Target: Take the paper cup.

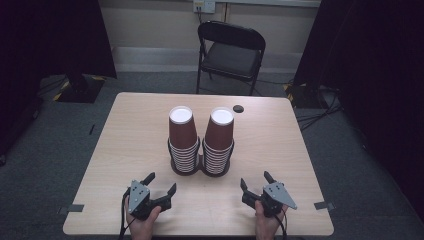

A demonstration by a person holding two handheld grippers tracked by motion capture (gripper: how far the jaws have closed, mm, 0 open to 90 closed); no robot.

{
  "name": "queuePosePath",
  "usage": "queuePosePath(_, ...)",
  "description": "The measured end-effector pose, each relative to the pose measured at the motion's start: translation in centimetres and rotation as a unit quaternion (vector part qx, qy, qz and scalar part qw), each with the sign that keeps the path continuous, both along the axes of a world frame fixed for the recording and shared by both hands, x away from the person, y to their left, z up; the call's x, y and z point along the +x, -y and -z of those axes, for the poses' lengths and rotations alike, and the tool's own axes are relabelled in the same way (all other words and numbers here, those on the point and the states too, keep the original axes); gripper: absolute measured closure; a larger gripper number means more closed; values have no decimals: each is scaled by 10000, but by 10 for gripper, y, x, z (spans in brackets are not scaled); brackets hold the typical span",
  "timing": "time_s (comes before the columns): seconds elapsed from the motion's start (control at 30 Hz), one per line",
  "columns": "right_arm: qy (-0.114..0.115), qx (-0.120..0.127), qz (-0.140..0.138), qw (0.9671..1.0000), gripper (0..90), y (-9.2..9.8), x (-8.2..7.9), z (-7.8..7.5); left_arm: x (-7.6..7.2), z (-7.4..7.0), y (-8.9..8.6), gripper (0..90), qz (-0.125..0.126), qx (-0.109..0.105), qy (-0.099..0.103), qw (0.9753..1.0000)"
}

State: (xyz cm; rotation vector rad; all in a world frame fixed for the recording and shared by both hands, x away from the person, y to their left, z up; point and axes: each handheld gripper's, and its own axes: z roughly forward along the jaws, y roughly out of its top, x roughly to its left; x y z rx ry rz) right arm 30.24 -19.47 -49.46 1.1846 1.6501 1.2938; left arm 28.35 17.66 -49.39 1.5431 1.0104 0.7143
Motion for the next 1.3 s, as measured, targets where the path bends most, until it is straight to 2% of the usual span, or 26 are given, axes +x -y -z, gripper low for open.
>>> queuePosePath(0.03,25,26,34,10000,129,1,0,0,-1,0,0,157,86,-58,-11,9999)
queuePosePath(0.13,41,97,34,9999,129,1,-1,0,-3,-2,2,157,154,-54,9,9999)
queuePosePath(0.3,9,61,2,10000,129,1,0,0,-5,-7,7,172,287,8,-5,9996)
queuePosePath(0.53,0,44,-14,10000,130,1,0,0,-3,-15,13,174,375,-53,24,9993)
queuePosePath(0.77,61,80,-32,9999,132,2,-1,0,-2,-22,21,183,517,72,35,9986)
queuePosePath(0.83,28,86,-21,10000,131,2,-1,0,-1,-27,23,183,663,-24,18,9978)
queuePosePath(0.93,3,60,-36,10000,131,2,0,0,-1,-29,24,185,714,7,43,9974)
queuePosePath(1.0,0,60,-53,10000,131,1,0,0,-2,-34,24,205,912,-131,95,9957)
queuePosePath(1.13,19,88,-43,10000,131,2,-1,0,-4,-39,27,222,934,-27,195,9954)
queuePosePath(1.27,1,61,-40,10000,131,1,0,0,-5,-46,33,231,1041,61,294,9941)
queuePosePath(1.3,4,59,-39,10000,131,1,0,0,-3,-50,35,236,1124,77,324,9931)
